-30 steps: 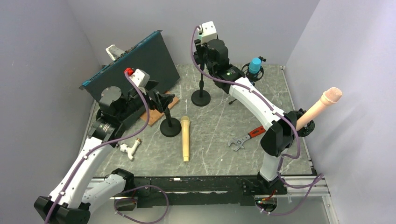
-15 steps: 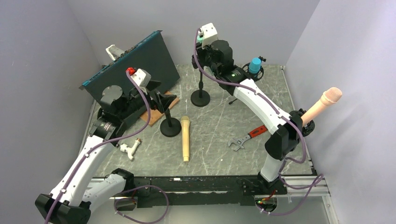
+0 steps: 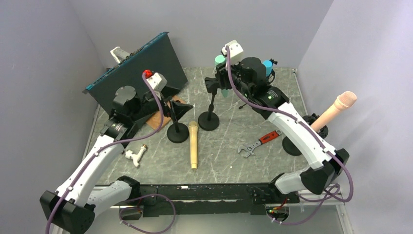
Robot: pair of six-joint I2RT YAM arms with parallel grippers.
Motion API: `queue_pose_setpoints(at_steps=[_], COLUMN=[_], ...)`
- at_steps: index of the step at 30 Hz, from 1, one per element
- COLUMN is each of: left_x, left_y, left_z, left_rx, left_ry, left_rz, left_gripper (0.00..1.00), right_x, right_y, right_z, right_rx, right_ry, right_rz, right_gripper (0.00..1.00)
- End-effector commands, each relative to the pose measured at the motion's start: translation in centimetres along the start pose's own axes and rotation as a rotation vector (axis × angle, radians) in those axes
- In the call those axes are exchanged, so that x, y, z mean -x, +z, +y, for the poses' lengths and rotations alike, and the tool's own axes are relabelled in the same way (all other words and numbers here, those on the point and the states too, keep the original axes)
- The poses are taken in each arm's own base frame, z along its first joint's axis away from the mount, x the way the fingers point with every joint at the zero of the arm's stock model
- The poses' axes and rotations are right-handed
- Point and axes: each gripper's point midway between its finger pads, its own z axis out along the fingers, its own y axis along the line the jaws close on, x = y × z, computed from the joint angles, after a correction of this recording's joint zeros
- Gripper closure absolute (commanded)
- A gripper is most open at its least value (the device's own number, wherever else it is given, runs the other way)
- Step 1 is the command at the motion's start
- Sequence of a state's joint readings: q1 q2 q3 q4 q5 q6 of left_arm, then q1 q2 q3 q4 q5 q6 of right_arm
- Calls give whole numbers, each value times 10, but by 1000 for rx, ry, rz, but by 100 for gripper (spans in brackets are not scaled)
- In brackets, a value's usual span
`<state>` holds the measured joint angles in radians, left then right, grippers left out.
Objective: Remove the microphone from the stand
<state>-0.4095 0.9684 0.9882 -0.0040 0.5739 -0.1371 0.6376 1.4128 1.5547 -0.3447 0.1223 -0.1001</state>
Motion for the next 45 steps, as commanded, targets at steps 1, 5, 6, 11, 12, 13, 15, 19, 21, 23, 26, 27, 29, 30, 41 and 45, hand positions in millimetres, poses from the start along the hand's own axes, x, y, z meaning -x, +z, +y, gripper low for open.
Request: queue_pose_setpoints(at_steps=[1, 5, 6, 11, 12, 13, 15, 19, 21, 23, 26, 27, 29, 30, 41, 45], left_x=[15, 9, 8, 4, 3, 3, 2, 1, -6, -17, -24, -25, -26, -27, -28, -34], left_y=[12, 22, 26, 49, 54, 58, 66, 88, 100, 112, 124, 127, 132, 134, 143, 143], left_z=[-29, -33, -31, -31, -28, -24, -18, -14, -15, -15, -23, -24, -27, -28, -23, -21], left_rx=[-165, -156, -124, -53, -38, -27, -7, -21, -49, -52, -60, -59, -62, -63, -50, -49], left_ry=[-18, -39, -37, -20, -36, -34, -30, -1, 5, 31, 60, 67, 80, 87, 161, 173], left_rz=[-29, -35, -32, -19, -17, -15, -4, 13, 35, 67, 68, 65, 50, 47, 45, 75], left_gripper=[1, 1, 1, 1, 1, 1, 1, 1, 0, 0, 1, 1, 0, 1, 45, 99], right_x=[29, 25, 23, 14, 14, 13, 14, 11, 12, 12, 13, 14, 15, 14, 12, 16], right_y=[-29, -37, -40, -50, -52, -54, -59, -62, -63, -62, -63, -63, -64, -63, -60, -59], right_z=[9, 14, 16, 23, 23, 22, 22, 25, 25, 25, 22, 22, 23, 24, 25, 24], right_rx=[49, 67, 73, 90, 85, 82, 85, 102, 105, 102, 90, 90, 96, 99, 103, 94], right_ry=[54, 62, 63, 53, 52, 53, 58, 69, 68, 61, 59, 61, 62, 62, 61, 60], right_rz=[-99, -74, -71, -75, -78, -83, -102, -121, -121, -123, -129, -131, -137, -137, -134, -139], right_gripper=[100, 100, 100, 100, 100, 100, 100, 100, 100, 100, 100, 100, 100, 100, 100, 100])
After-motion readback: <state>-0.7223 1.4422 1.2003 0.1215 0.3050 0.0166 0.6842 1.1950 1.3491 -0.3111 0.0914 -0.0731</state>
